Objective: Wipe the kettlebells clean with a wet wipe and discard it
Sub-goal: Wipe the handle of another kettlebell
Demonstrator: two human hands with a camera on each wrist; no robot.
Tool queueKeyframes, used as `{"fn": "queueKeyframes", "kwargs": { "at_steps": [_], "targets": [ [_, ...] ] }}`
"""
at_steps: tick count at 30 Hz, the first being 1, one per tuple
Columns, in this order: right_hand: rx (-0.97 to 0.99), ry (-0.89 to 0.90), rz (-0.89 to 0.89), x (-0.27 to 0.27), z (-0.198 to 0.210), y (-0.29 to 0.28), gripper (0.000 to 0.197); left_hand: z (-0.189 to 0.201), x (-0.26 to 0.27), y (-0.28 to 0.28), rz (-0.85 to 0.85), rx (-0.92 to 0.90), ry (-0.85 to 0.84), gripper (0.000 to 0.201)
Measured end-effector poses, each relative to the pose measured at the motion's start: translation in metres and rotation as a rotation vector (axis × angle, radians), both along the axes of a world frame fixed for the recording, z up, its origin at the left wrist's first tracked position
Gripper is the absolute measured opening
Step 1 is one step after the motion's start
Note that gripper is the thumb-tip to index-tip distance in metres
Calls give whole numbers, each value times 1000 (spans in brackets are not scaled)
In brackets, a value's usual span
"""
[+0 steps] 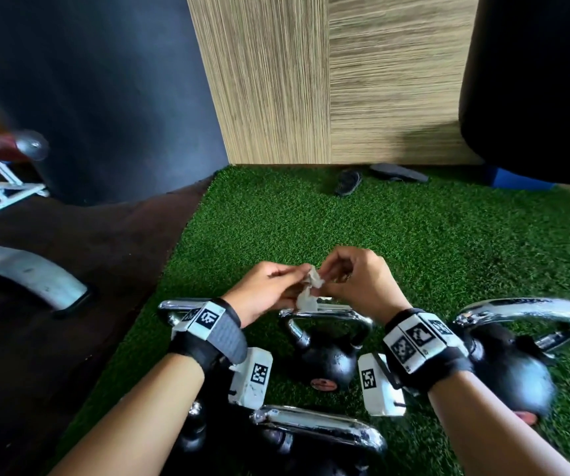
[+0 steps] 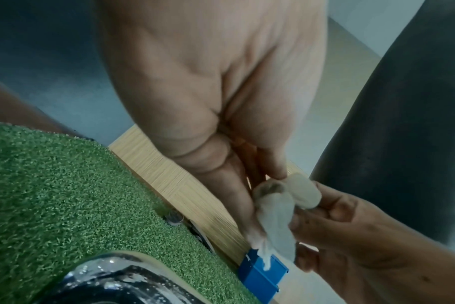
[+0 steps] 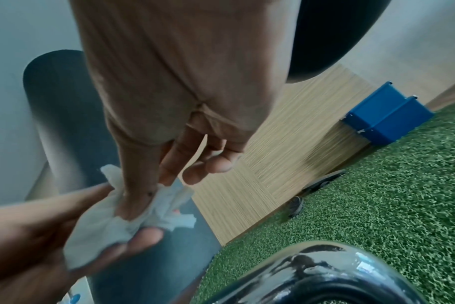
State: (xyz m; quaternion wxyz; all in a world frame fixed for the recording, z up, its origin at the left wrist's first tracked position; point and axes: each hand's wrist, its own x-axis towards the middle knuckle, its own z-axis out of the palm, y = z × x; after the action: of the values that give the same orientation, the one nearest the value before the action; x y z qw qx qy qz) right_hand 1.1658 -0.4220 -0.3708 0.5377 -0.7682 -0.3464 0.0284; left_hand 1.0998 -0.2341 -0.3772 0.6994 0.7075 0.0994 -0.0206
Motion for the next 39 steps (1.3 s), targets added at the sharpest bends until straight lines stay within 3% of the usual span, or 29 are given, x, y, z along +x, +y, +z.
{"fn": "queueKeyframes", "kwargs": {
  "at_steps": [5,9,11,13,16,19,24,29,34,39],
  "targets": [
    [-122,-148,-148,10,-19,-1,41,-2,14,-7,-9,114,35,18],
    [-401,123,-156,26,-50,-38,66,-8,14,-3,-14,694,-146,18],
    [-583,194,-262,32,-74,-51,56,-16,14,-7,-35,801,-253,17],
    [-711,287,-251,30,-96,-52,48,-27,13,-13,-87,879,-317,18],
    [-630,434,-181,26,-126,-43,53,-46,14,-19,-157,1011,-421,18],
    [-553,423,-206,21,-140,-38,47,-57,8,-14,-195,1084,-483,24],
    [-432,412,-352,14,-157,-34,41,-65,-8,15,-75,1054,-526,19],
    [-431,404,-379,14,-164,-34,42,-71,-18,16,-156,1071,-514,46],
    [-423,385,-413,12,-165,-32,45,-92,-33,36,116,941,-288,33],
    [-433,380,-413,13,-170,-32,38,-113,-31,38,214,805,-282,29]
  ]
}}
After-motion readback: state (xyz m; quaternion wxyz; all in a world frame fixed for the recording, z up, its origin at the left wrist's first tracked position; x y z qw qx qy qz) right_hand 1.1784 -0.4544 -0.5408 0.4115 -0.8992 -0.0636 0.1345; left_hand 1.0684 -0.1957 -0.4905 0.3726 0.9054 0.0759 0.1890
